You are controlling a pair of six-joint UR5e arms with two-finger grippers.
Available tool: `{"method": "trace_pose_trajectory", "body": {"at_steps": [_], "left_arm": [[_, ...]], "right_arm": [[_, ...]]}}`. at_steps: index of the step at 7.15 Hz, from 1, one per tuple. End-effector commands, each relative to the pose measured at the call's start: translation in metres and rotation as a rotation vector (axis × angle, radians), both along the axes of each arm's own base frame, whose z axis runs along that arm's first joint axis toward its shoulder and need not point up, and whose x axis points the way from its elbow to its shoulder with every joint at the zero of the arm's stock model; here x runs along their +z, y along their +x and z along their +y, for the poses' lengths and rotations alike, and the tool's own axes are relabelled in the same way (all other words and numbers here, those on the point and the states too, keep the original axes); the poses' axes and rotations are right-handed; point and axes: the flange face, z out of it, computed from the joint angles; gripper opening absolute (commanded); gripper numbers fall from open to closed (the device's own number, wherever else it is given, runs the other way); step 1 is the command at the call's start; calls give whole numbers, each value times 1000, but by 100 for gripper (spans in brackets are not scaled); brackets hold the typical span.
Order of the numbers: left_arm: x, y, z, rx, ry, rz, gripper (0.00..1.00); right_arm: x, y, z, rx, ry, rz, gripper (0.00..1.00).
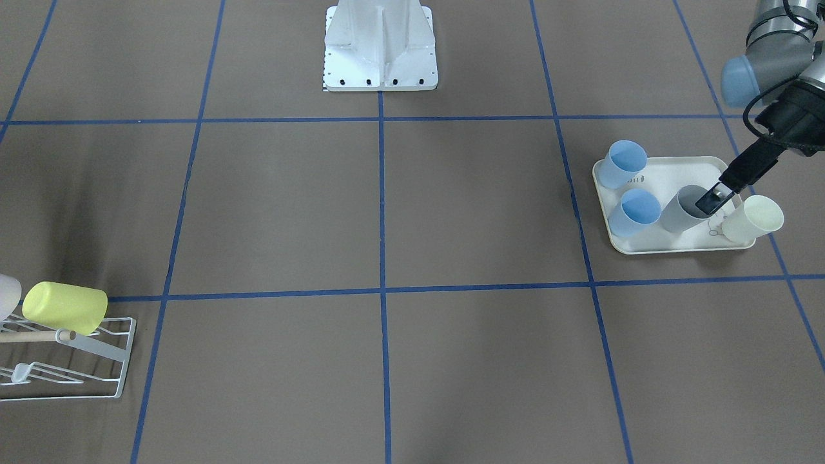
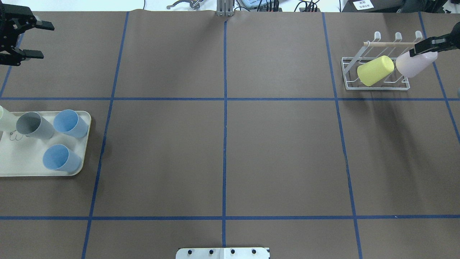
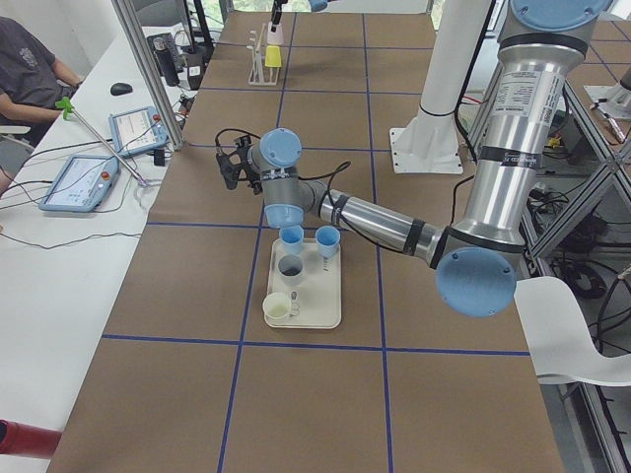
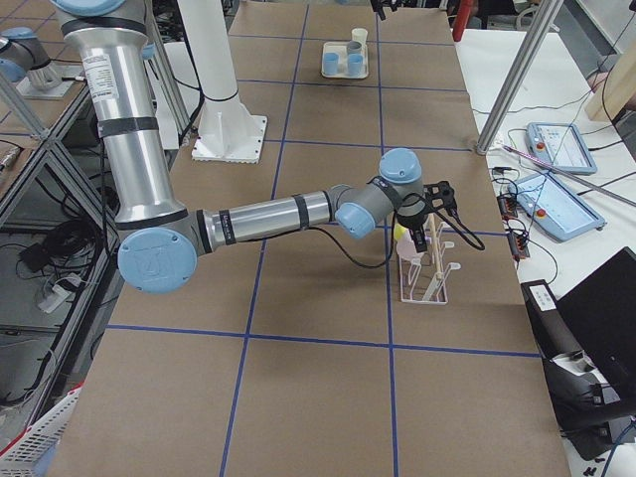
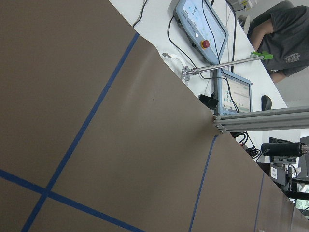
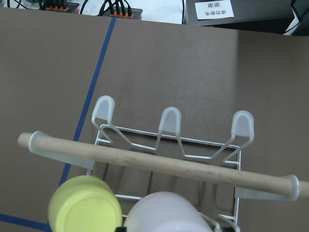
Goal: Transfer IKEA cup to right arm and place on rack
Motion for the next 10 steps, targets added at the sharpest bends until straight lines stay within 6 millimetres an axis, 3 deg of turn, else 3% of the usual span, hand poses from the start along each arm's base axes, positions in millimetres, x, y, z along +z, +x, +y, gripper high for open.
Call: {"method": "trace_pose_trajectory", "body": {"at_steps": [1,4,5,6,7,9,10], "left_arm": [[0,1,0,1,-2,2,100],[-1,0,0,1,-2,3,100],[0,1,0,2,-4,3,100],[-1,1,0,2,-3,3,100],[-2,1,2,27,0,6,100],[2,-10,2,48,68,-32,100],[20,-20,7,60,109,-93,100]], "right_arm": [[5,-2,-2,-1,-9,2,35],[4,-18,-11,-18,-14,0,43],[2,-21,-14,-21,-11,-1,57],[2,-23,-17,-20,-13,0,87],[3,-23,-19,-20,-15,0,98],[-10,-25,-24,-23,2,-9,99],[-18,-26,-24,-20,3,-19,99]]}}
